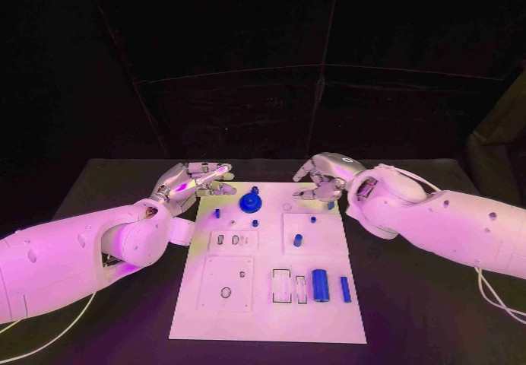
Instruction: Assemble the parts on the task board
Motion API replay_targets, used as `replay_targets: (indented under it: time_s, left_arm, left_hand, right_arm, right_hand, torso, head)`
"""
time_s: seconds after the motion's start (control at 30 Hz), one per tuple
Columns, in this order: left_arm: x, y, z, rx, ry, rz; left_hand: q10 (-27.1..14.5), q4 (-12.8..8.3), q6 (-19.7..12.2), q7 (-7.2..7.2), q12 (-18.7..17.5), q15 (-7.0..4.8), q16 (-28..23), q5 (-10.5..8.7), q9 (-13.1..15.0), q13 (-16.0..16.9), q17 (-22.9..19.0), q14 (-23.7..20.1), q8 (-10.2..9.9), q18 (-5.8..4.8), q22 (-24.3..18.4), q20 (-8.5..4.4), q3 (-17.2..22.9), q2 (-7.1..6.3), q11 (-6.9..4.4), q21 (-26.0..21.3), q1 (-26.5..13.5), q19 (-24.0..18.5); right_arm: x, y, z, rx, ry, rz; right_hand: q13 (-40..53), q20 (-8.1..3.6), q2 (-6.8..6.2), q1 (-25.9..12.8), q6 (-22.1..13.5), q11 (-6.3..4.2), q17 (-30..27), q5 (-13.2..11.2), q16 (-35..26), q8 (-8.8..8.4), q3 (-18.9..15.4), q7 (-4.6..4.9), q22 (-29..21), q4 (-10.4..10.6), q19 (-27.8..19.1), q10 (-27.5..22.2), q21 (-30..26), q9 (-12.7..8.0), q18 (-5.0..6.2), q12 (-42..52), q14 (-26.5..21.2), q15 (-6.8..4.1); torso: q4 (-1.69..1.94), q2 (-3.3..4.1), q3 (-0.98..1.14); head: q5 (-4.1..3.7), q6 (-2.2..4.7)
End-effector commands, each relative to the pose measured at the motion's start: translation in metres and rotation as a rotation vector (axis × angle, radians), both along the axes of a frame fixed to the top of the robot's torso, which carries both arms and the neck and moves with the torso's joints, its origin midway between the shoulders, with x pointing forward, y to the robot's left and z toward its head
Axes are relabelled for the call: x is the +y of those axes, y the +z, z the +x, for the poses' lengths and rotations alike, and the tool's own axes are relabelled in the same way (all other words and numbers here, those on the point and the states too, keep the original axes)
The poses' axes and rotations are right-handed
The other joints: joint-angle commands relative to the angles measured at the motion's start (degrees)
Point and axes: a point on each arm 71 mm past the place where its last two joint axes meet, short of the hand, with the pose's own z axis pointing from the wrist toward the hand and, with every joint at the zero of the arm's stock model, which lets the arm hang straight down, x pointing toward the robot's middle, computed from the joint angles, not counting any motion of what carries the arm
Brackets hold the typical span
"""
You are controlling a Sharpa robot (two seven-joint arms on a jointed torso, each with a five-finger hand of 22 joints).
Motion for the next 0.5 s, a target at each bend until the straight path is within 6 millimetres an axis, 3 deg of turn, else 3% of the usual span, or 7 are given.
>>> replay_targets:
  time_s: [0.03,0.17,0.2,0.3,0.4,0.5]
  left_arm:
    - [0.000,0.001,0.001,0.001,-0.008,-0.005]
    - [-0.001,0.001,0.001,0.000,-0.010,-0.006]
    - [-0.001,0.000,0.001,0.000,-0.011,-0.006]
    - [-0.002,0.000,0.002,0.000,-0.013,-0.007]
    - [-0.002,0.000,0.002,0.000,-0.012,-0.006]
    - [-0.002,0.000,0.003,0.000,-0.013,-0.007]
  left_hand:
    - [-0.4,-0.3,-0.5,0.07,-0.3,0.06,-0.3,-0.08,0.0,-0.1,0.1,-0.4,-0.4,0.29,-0.1,0.15,0.1,0.57,-0.11,-0.2,-0.2,0.3]
    - [-0.4,-0.3,-0.5,0.07,-0.3,0.06,-0.3,-0.08,0.0,-0.1,0.1,-0.4,-0.4,0.29,-0.1,0.15,0.1,0.57,-0.11,-0.2,-0.2,0.3]
    - [-0.4,-0.3,-0.5,0.07,-0.3,0.06,-0.3,-0.08,0.0,-0.1,0.1,-0.4,-0.4,0.29,-0.1,0.15,0.1,0.57,-0.11,-0.2,-0.2,0.3]
    - [-0.4,-0.4,-0.5,0.06,-0.3,0.06,-0.3,-0.07,0.0,-0.1,0.1,-0.5,-0.4,0.29,-0.1,0.16,0.1,0.58,-0.11,-0.3,-0.1,0.3]
    - [-0.4,-0.4,-0.5,0.06,-0.3,0.06,-0.3,-0.07,0.0,-0.1,0.1,-0.5,-0.4,0.29,-0.1,0.16,0.1,0.58,-0.11,-0.3,-0.1,0.3]
    - [-0.4,-0.4,-0.5,0.06,-0.3,0.06,-0.3,-0.07,0.0,-0.1,0.1,-0.5,-0.4,0.29,-0.1,0.16,0.1,0.58,-0.11,-0.3,-0.1,0.3]
  right_arm:
    - [-0.023,0.003,-0.001,0.078,0.019,0.173]
    - [-0.047,0.002,0.000,0.083,0.010,0.184]
    - [-0.053,0.001,0.001,0.084,0.008,0.185]
    - [-0.065,-0.001,0.003,0.085,0.000,0.185]
    - [-0.075,-0.007,0.005,0.092,-0.012,0.184]
    - [-0.080,-0.014,0.006,0.100,-0.025,0.181]
  right_hand:
    - [-0.2,0.06,-0.07,1.0,0.2,-0.09,4.1,0.4,0.0,0.14,-0.1,0.11,-0.1,-0.6,0.0,-0.2,-0.4,0.0,-0.32,-0.5,3.6,0.08]
    - [-0.4,0.08,-0.35,1.8,-0.5,0.03,4.2,-0.4,0.0,-0.17,-0.4,0.27,-0.3,-1.2,-0.2,-0.5,-0.5,-0.1,-0.31,-0.8,3.6,0.15]
    - [-0.6,0.13,-0.55,1.6,-1.1,0.15,4.4,-1.8,0.1,-0.32,-0.9,0.38,-0.4,-1.2,-0.2,-0.6,-0.6,-0.2,-0.30,-1.0,3.6,0.24]
    - [-0.9,0.35,-0.87,1.2,-2.5,0.41,4.7,-4.5,0.2,-0.31,-3.0,0.62,-0.6,-0.6,-0.3,-0.9,-0.7,-0.2,-0.27,-1.4,3.7,0.47]
    - [-1.0,0.42,-0.78,1.6,-2.7,0.47,4.8,-4.8,0.2,-0.25,-3.6,0.71,-0.6,-0.6,-0.3,-1.0,-0.7,-0.2,-0.27,-1.5,3.7,0.54]
    - [-0.9,0.47,-0.44,2.0,-2.8,0.51,4.9,-4.5,0.2,-0.17,-3.8,0.75,-0.5,-0.7,-0.3,-1.0,-0.7,-0.2,-0.28,-1.5,3.7,0.57]
  torso:
    - [-0.54,-0.26,0.22]
    - [-0.53,-0.29,0.35]
    - [-0.45,-0.24,0.32]
    - [-0.42,-0.19,0.37]
    - [-0.60,-0.22,0.27]
    - [-0.46,-0.19,0.11]
  head:
    - [-0.41,0.26]
    - [-1.08,0.36]
    - [-1.63,0.42]
    - [-2.25,0.55]
    - [-2.43,0.54]
    - [-2.69,0.45]
